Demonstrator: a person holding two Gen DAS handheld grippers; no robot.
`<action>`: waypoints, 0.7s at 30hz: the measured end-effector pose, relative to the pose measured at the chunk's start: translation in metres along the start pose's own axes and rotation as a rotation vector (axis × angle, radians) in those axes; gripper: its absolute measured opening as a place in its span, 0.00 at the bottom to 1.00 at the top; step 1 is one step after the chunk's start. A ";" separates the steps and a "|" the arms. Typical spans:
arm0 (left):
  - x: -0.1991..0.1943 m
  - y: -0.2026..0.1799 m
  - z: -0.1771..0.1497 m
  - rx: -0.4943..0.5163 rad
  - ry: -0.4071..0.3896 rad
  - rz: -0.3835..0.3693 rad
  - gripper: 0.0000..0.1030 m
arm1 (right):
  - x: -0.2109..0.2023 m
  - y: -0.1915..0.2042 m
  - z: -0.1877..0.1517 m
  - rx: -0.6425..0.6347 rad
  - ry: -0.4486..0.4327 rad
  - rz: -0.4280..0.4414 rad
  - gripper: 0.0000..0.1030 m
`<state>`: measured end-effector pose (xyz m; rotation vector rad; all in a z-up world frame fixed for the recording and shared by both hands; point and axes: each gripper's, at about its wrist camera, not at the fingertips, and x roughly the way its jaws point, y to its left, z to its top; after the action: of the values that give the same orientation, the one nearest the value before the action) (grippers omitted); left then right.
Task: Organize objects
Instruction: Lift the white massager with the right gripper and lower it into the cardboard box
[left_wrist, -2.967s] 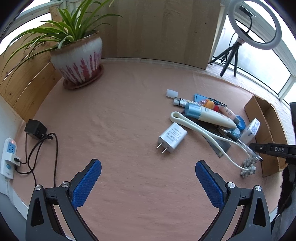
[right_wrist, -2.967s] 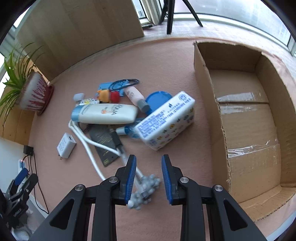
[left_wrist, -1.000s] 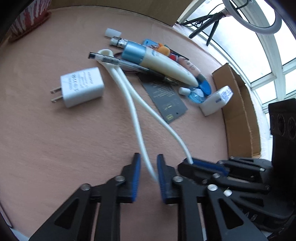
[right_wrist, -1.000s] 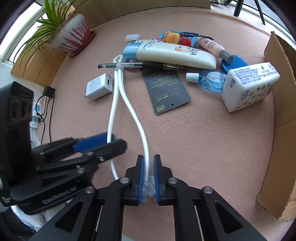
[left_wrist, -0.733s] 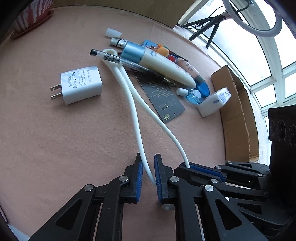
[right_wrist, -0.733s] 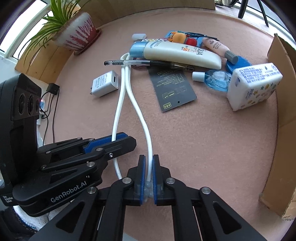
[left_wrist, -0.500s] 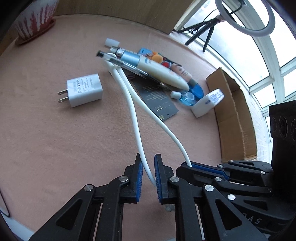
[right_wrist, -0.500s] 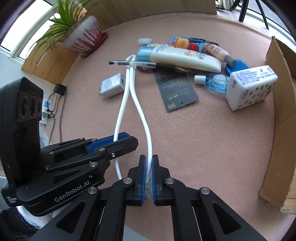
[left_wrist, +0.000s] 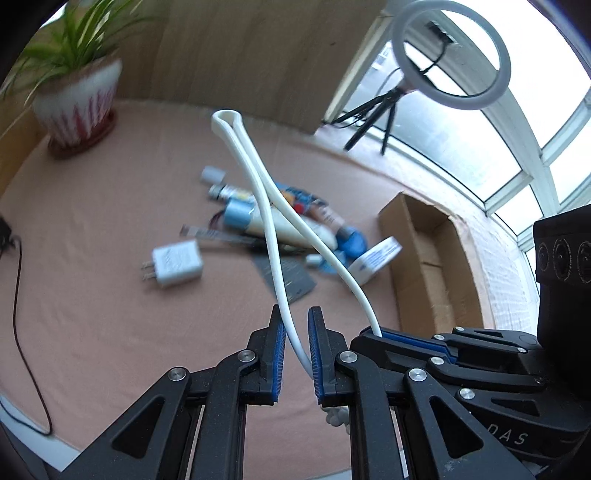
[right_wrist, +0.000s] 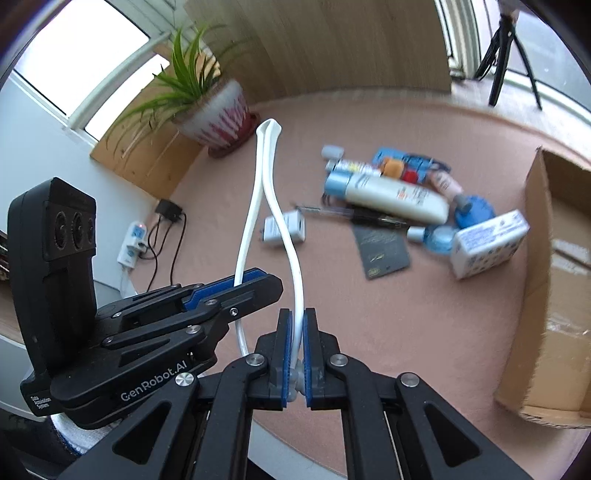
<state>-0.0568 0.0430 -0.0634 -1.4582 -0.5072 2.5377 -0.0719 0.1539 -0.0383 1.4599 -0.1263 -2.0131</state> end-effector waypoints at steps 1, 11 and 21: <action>0.001 -0.007 0.004 0.010 -0.003 -0.009 0.13 | -0.004 -0.002 0.001 0.005 -0.010 -0.006 0.06; 0.052 -0.104 0.029 0.164 0.044 -0.117 0.13 | -0.057 -0.076 -0.009 0.150 -0.112 -0.101 0.06; 0.119 -0.205 0.027 0.301 0.120 -0.188 0.13 | -0.093 -0.169 -0.036 0.332 -0.166 -0.198 0.06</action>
<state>-0.1450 0.2641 -0.0698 -1.3711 -0.2186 2.2484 -0.0975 0.3478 -0.0477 1.5514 -0.4187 -2.3613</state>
